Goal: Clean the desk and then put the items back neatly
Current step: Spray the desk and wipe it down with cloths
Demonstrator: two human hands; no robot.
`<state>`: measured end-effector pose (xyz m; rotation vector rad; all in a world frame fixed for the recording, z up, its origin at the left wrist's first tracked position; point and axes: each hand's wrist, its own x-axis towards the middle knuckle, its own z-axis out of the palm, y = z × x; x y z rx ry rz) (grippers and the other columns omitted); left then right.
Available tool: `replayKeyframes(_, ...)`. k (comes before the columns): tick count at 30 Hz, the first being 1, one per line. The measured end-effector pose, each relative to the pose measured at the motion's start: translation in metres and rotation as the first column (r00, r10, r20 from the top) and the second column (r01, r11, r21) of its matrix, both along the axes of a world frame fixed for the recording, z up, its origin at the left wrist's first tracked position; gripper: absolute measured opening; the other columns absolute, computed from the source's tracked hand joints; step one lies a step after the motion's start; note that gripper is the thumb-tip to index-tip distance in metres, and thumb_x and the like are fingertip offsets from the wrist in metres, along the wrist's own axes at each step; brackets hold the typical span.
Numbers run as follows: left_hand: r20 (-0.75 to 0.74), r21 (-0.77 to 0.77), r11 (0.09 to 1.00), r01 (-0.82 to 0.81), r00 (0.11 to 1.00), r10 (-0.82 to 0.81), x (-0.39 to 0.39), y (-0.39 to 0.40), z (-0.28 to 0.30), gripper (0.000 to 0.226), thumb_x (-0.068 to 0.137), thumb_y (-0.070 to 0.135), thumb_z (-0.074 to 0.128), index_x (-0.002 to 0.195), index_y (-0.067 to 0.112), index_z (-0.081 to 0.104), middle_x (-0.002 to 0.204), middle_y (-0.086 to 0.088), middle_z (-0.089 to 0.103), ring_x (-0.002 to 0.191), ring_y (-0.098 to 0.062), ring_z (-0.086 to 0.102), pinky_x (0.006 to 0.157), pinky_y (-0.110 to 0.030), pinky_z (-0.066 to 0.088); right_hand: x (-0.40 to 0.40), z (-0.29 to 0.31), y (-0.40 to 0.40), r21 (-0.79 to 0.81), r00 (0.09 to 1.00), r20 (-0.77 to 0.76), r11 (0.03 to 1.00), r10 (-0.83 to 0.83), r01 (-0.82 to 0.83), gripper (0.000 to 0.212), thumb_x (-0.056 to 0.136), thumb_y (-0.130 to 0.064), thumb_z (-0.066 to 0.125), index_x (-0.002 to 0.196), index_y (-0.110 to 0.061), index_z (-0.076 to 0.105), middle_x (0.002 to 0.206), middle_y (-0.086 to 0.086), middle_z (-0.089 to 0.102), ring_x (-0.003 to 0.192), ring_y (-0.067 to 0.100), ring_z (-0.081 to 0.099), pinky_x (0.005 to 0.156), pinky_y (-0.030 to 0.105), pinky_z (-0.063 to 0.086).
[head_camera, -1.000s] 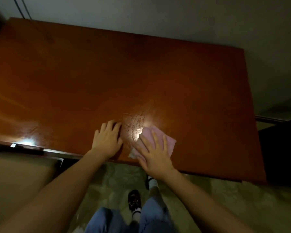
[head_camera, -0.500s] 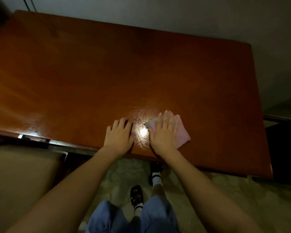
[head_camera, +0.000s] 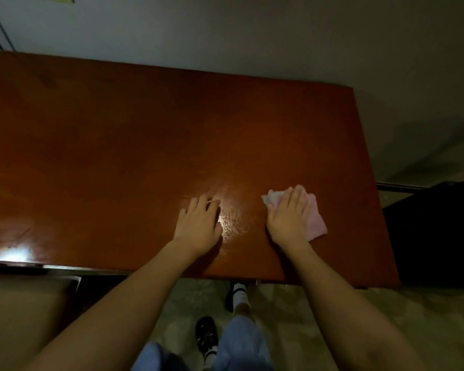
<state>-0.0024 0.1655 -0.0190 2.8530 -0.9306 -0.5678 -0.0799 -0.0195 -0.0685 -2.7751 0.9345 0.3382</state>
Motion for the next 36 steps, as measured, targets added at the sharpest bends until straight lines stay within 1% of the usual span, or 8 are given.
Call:
replayKeyframes(5,-0.032,-0.021,0.999,-0.050,0.998,0.050,0.011,-0.026,-0.004,0.055,0.095,0.034,0.042,0.145,0.018,0.027,0.147,-0.006,0.028,0.135,-0.022,0.025,0.110,-0.042,0.029,0.022,-0.008,0.030,0.049,0.952,0.055,0.952,0.301,-0.303,0.067,0.100,-0.044,0.011,0.147,-0.001,-0.008,0.155,0.020,-0.013,0.144,0.032,-0.014,0.117,0.044,-0.011)
replayKeyframes(8,-0.036,-0.007,1.000,-0.031,0.999,0.030,0.026,-0.044,-0.005,0.055,0.094,0.034,0.042,0.144,0.018,0.027,0.145,-0.006,0.029,0.134,-0.023,0.026,0.107,-0.042,0.030,-0.015,-0.011,0.026,0.006,0.867,0.129,0.874,0.481,-0.486,0.063,0.100,-0.044,0.007,0.147,-0.003,0.017,0.154,0.019,0.017,0.145,0.033,0.012,0.117,0.052,0.005)
replayKeyframes(16,-0.049,0.051,0.999,0.018,0.999,-0.015,0.067,-0.092,-0.008,0.055,0.095,0.036,0.040,0.146,0.019,0.025,0.147,-0.004,0.027,0.136,-0.022,0.024,0.110,-0.043,0.027,-0.007,-0.014,-0.067,-0.002,0.969,-0.016,0.969,0.247,-0.247,0.063,0.095,-0.049,0.022,0.148,-0.014,0.024,0.156,0.011,0.022,0.144,0.028,0.010,0.110,0.064,0.013)
replayKeyframes(20,-0.039,0.066,0.998,0.013,0.999,-0.010,0.090,-0.101,-0.009,0.053,0.096,0.035,0.038,0.145,0.019,0.025,0.149,-0.004,0.025,0.137,-0.023,0.022,0.109,-0.044,0.026,0.065,-0.004,-0.102,0.016,0.985,-0.029,0.985,0.172,-0.171,0.082,0.084,-0.061,-0.007,0.152,-0.017,0.006,0.160,0.006,0.000,0.146,0.025,-0.009,0.111,0.061,-0.005)
replayKeyframes(23,-0.024,0.068,0.997,-0.033,0.999,0.034,0.107,-0.107,-0.012,0.055,0.096,0.034,0.038,0.146,0.019,0.023,0.150,-0.005,0.023,0.137,-0.024,0.021,0.109,-0.044,0.026,0.113,-0.002,-0.089,0.052,0.964,0.040,0.963,0.263,-0.265,0.082,0.082,-0.059,-0.009,0.152,-0.019,0.001,0.159,0.002,-0.009,0.144,0.026,-0.017,0.108,0.056,-0.015)
replayKeyframes(28,-0.039,0.067,0.995,-0.071,0.997,0.074,0.134,-0.129,-0.008,0.055,0.097,0.036,0.037,0.147,0.019,0.021,0.152,-0.005,0.021,0.139,-0.024,0.020,0.110,-0.043,0.026,0.102,-0.007,-0.058,0.002,0.801,0.113,0.806,0.588,-0.592,0.061,0.093,-0.048,0.028,0.145,-0.016,0.032,0.153,0.009,0.031,0.143,0.034,0.012,0.108,0.066,0.016)
replayKeyframes(31,-0.057,0.064,0.995,-0.079,0.995,0.083,0.154,-0.142,-0.003,0.057,0.095,0.035,0.040,0.147,0.019,0.022,0.150,-0.005,0.022,0.138,-0.024,0.021,0.109,-0.044,0.026,0.080,-0.009,-0.086,-0.039,0.752,0.048,0.754,0.657,-0.656,0.062,0.095,-0.048,0.028,0.147,-0.015,0.024,0.154,0.008,0.028,0.145,0.030,0.009,0.109,0.057,0.007)
replayKeyframes(36,-0.062,0.039,0.995,-0.095,0.993,0.097,0.170,-0.164,-0.003,0.056,0.095,0.033,0.041,0.146,0.020,0.023,0.150,-0.003,0.022,0.138,-0.023,0.020,0.109,-0.044,0.026,0.100,0.002,-0.143,0.076,0.949,-0.032,0.948,0.313,-0.310,0.070,0.088,-0.055,-0.007,0.143,-0.014,-0.021,0.155,0.010,-0.023,0.138,0.014,-0.035,0.111,0.042,-0.026)
